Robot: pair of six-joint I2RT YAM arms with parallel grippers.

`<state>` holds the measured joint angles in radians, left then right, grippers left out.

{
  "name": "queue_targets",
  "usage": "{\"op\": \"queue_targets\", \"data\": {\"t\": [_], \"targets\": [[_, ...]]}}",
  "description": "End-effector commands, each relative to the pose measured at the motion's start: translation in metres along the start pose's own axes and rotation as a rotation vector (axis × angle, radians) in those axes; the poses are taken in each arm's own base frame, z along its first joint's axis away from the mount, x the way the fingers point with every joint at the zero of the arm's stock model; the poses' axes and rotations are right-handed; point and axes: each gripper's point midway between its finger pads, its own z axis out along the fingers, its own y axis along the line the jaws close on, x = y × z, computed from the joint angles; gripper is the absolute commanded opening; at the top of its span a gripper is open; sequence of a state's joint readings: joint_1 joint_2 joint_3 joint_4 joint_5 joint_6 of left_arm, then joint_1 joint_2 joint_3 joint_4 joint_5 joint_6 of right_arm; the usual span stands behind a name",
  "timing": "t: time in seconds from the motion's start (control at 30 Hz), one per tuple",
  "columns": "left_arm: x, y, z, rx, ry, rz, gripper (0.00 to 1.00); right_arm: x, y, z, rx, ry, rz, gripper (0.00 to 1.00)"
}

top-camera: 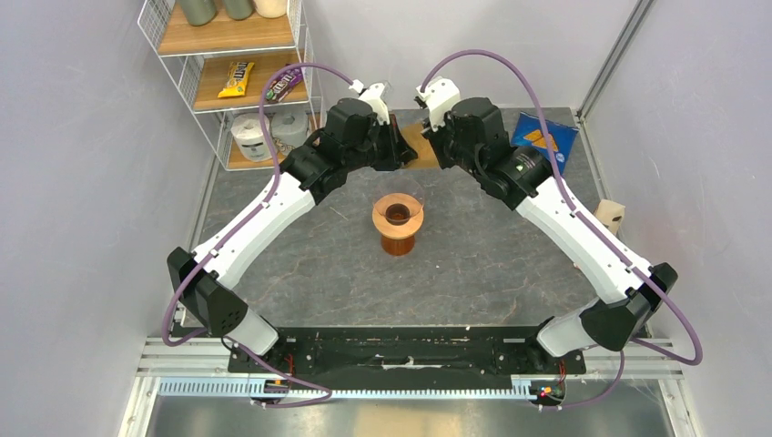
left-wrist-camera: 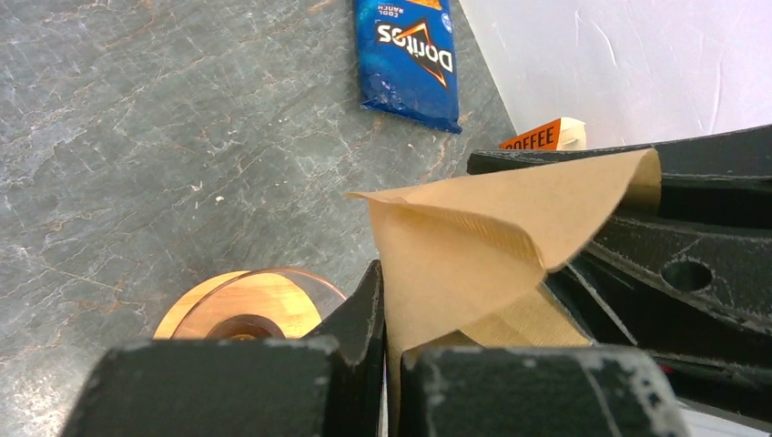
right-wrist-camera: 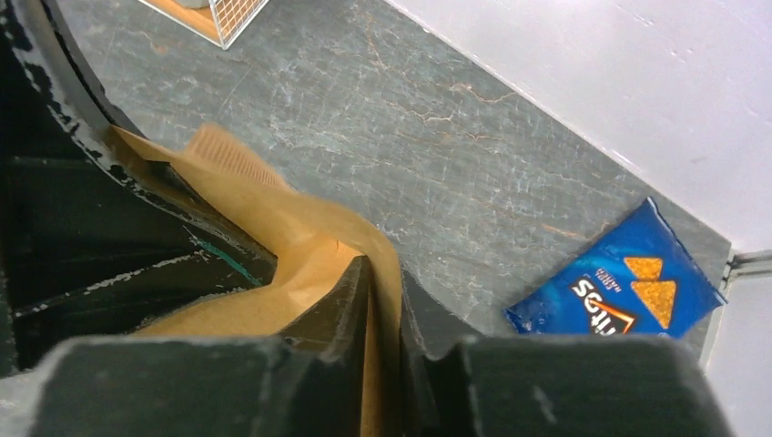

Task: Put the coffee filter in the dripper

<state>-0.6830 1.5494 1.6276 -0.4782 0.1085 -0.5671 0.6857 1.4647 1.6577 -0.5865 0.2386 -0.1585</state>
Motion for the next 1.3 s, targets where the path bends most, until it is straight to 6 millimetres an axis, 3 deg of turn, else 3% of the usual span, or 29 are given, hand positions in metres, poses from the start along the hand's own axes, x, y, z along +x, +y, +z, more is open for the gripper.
{"op": "queue_targets", "data": {"t": [0.0, 0.13, 0.37, 0.5, 0.7, 0.83, 0.93, 1.1, 1.27], "targets": [[-0.017, -0.015, -0.014, 0.047, -0.048, 0.081, 0.02, -0.01, -0.001, -0.012, -0.043, -0.024, -0.013, 0.15], [-0.017, -0.016, -0.012, 0.053, -0.048, 0.076, 0.05, -0.009, 0.007, -0.014, -0.09, -0.026, 0.006, 0.02], [-0.026, -0.03, -0.018, 0.131, -0.098, 0.106, 0.32, -0.015, 0.011, -0.017, -0.111, -0.061, 0.02, 0.0], [-0.029, -0.039, -0.038, 0.21, -0.147, 0.216, 0.53, -0.017, 0.002, -0.023, -0.097, -0.08, 0.014, 0.0], [-0.036, -0.047, -0.09, 0.422, -0.26, 0.327, 0.69, -0.018, 0.003, -0.045, -0.188, -0.154, -0.029, 0.0], [-0.059, -0.02, -0.12, 0.444, -0.353, 0.277, 0.67, -0.022, 0.012, -0.061, -0.275, -0.211, -0.053, 0.0], [-0.069, -0.009, -0.12, 0.43, -0.341, 0.34, 0.61, -0.026, 0.023, -0.072, -0.349, -0.26, -0.085, 0.0], [-0.079, -0.038, -0.117, 0.529, -0.337, 0.417, 0.56, -0.029, 0.045, -0.083, -0.486, -0.305, -0.115, 0.0], [-0.052, -0.064, -0.11, 0.591, -0.289, 0.538, 0.54, -0.04, 0.044, -0.08, -0.477, -0.299, -0.032, 0.0]]}}
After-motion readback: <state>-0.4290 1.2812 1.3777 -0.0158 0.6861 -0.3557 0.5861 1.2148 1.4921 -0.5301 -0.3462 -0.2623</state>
